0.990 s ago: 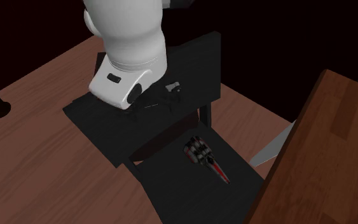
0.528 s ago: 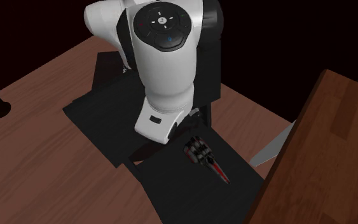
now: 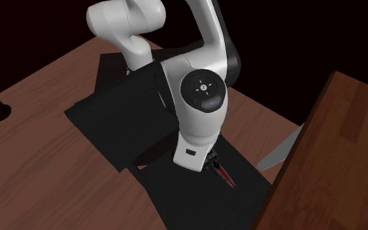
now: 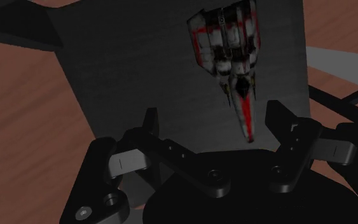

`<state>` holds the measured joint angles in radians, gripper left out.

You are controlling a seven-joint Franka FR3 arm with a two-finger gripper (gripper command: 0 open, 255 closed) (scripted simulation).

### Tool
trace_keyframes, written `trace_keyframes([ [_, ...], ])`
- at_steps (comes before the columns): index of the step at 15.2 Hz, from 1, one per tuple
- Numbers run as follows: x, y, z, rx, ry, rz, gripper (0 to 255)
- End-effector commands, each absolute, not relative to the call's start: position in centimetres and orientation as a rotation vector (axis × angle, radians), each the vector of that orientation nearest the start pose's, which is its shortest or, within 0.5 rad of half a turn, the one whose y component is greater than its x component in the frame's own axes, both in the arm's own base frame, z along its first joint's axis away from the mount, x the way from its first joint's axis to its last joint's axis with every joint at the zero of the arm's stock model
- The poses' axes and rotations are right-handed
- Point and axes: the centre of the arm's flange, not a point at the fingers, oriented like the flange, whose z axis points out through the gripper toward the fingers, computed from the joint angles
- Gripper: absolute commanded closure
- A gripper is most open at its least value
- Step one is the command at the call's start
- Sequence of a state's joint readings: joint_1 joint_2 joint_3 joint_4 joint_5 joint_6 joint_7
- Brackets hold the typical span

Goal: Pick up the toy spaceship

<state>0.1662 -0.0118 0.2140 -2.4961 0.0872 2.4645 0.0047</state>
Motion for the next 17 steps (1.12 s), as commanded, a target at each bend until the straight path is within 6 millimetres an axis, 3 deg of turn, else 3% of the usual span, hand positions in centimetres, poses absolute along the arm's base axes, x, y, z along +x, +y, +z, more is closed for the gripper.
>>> trace_keyframes([
  [1, 43.6, 18.6, 26.5, -3.046, -0.503, 0.051, 0],
  [11, 45.6, 25.7, 15.7, -2.988, -0.649, 0.086, 0],
  [17, 45.7, 26.1, 12.4, -2.985, -0.657, 0.088, 0],
])
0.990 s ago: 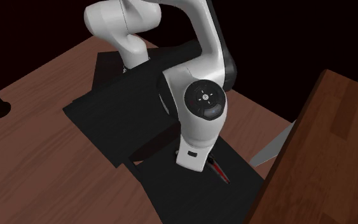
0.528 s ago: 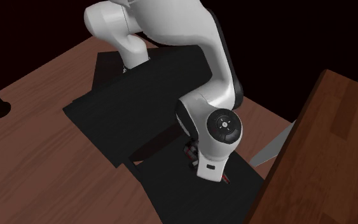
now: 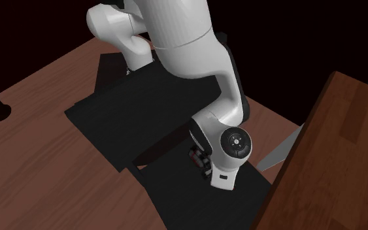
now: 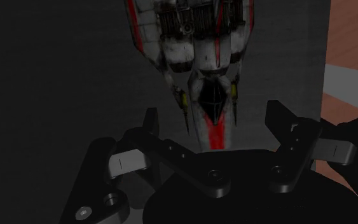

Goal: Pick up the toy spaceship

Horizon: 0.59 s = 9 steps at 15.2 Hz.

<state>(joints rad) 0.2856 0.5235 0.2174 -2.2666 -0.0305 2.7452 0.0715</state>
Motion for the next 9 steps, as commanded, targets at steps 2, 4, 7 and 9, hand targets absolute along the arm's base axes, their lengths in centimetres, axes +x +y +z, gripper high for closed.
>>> trace_keyframes([
  [2, 45.66, 26.11, 11.35, -2.985, -0.657, 0.088, 0],
  [4, 45.66, 26.11, 11.04, -2.985, -0.657, 0.088, 0],
  [7, 45.61, 26.12, 11.04, -2.985, -0.657, 0.088, 255],
  [9, 45.61, 26.13, 11.05, -2.985, -0.657, 0.088, 255],
])
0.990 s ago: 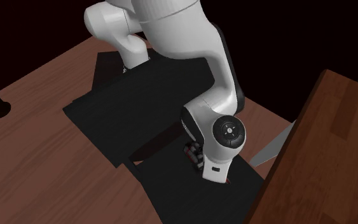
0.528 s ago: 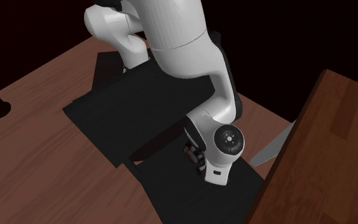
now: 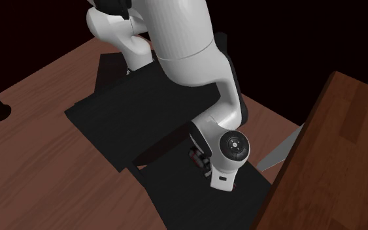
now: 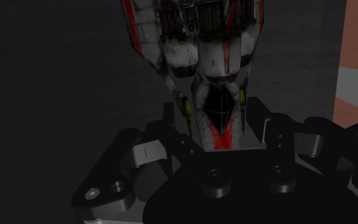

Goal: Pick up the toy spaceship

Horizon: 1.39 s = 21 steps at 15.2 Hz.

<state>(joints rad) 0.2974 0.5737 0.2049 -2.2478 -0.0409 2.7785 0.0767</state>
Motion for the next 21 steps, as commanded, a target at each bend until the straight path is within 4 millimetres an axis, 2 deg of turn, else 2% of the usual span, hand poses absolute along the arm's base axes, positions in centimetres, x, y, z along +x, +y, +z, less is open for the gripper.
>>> trace_keyframes([
  [1, 45.6, 26.1, 11.1, -2.985, -0.657, 0.088, 255],
  [5, 45.7, 26.1, 11.0, -2.985, -0.657, 0.088, 255],
  [20, 45.7, 26.1, 19.0, -2.985, -0.657, 0.088, 255],
  [21, 45.7, 26.1, 19.0, -2.985, -0.657, 0.088, 255],
])
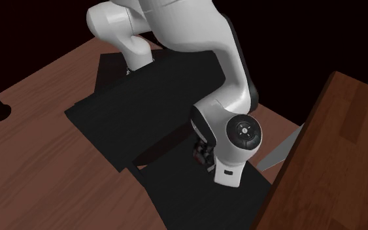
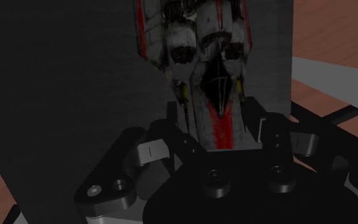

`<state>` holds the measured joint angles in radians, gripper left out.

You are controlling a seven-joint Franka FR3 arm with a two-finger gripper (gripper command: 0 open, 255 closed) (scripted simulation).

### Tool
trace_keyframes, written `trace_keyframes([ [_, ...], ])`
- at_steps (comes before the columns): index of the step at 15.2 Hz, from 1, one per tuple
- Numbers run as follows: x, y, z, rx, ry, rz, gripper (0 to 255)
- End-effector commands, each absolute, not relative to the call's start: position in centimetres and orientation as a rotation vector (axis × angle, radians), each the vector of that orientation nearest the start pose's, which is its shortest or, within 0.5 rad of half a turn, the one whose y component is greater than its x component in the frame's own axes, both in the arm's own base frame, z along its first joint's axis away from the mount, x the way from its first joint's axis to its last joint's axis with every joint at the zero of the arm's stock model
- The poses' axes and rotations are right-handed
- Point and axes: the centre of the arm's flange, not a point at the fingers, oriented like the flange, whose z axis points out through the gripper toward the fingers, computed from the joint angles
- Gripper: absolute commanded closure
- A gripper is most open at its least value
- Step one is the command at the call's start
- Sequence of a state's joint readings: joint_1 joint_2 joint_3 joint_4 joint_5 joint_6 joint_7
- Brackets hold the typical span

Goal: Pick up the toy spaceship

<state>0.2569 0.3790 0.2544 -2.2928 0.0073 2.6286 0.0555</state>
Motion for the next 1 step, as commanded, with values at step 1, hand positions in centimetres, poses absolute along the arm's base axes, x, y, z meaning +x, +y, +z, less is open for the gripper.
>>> trace_keyframes([
  [1, 45.66, 26.11, 19.04, -2.985, -0.657, 0.088, 255],
])
